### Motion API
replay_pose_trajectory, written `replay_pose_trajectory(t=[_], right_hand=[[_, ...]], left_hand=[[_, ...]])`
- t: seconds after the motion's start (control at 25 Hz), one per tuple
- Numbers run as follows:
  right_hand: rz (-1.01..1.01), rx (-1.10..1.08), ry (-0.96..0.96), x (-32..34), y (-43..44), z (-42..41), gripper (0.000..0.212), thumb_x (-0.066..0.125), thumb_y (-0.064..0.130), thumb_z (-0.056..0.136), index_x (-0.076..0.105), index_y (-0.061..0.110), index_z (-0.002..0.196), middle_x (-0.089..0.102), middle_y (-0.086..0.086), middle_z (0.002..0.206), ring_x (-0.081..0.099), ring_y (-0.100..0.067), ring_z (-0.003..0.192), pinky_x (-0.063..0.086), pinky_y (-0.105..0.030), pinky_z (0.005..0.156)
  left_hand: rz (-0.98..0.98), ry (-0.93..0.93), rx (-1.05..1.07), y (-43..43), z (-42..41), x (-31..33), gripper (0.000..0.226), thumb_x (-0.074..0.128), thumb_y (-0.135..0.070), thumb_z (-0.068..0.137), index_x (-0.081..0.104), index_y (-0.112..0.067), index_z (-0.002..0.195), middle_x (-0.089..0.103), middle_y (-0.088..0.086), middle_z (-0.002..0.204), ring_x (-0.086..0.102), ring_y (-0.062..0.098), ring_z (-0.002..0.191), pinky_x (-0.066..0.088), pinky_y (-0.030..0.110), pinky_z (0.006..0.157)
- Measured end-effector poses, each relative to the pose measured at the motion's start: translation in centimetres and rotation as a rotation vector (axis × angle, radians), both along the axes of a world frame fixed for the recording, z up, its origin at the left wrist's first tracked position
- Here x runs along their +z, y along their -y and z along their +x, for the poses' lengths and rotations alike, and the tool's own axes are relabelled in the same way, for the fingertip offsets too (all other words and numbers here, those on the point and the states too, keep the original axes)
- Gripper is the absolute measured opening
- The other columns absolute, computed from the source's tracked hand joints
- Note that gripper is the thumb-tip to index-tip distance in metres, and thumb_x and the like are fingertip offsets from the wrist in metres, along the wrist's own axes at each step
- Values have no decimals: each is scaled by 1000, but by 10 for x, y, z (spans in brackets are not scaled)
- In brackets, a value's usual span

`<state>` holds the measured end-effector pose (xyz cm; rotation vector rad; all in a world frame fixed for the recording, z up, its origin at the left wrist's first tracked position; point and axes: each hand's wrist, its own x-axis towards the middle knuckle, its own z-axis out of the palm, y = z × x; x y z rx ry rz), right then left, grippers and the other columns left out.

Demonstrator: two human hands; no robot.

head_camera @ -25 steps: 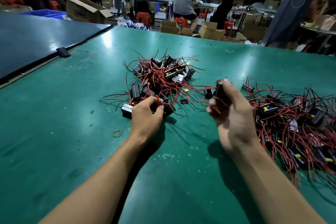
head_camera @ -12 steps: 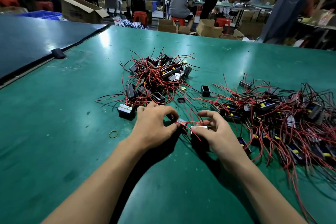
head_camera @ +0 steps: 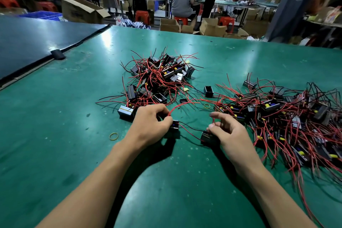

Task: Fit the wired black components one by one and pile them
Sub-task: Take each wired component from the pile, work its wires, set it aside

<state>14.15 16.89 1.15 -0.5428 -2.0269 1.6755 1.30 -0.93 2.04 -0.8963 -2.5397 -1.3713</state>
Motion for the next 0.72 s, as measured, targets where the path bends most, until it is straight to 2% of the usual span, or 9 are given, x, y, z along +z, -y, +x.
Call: replay_pose_trajectory(t=[0.08,0.24,0.36,0.48,0.56,0.64,0.72], right_hand=[[100,-30,24,-1,0,1,18,60,16,98,70,30,102,71,2,80,68,-21,85,55,-47,91],[203,-29,21,1,3,3,11,62,23,97,72,26,96,70,8,74,65,-10,76,53,-32,79],[175,25,19,3,10,5,6,73,27,89,75,24,95,71,7,77,66,-8,71,53,-24,72],[136,127,15,6,21,6,25,82,37,79,75,31,102,71,0,78,71,-18,73,57,-28,72],[97,184,-20,6,30,6,33,84,40,75,75,36,107,73,4,85,73,-17,81,59,-30,72],[-44,218,-75,5,40,5,35,84,39,77,74,34,109,75,6,94,75,-16,86,60,-32,69],[-77,162,-112,2,43,3,36,81,43,78,72,30,111,76,2,99,74,-19,93,61,-38,76]], left_hand=[[15,-2,63,2,-4,2,10,68,-13,80,69,-15,70,66,-9,64,61,13,62,49,24,62],[185,-13,204,4,-5,9,10,67,-15,87,71,-13,77,67,-7,68,59,11,65,47,22,62],[390,141,219,0,-2,16,10,65,-15,91,70,-12,83,70,2,72,62,16,64,50,29,64],[524,396,41,-10,12,19,9,64,-12,92,64,-6,85,71,18,79,63,30,61,47,32,53],[498,427,-26,-20,25,17,11,68,-13,90,62,-5,84,70,20,79,65,30,65,49,32,53],[460,398,-24,-27,34,14,15,73,-17,86,62,-12,78,69,11,75,62,19,64,51,33,59],[410,358,-18,-29,38,12,16,76,-22,84,63,-16,75,69,0,69,61,12,59,51,28,59]])
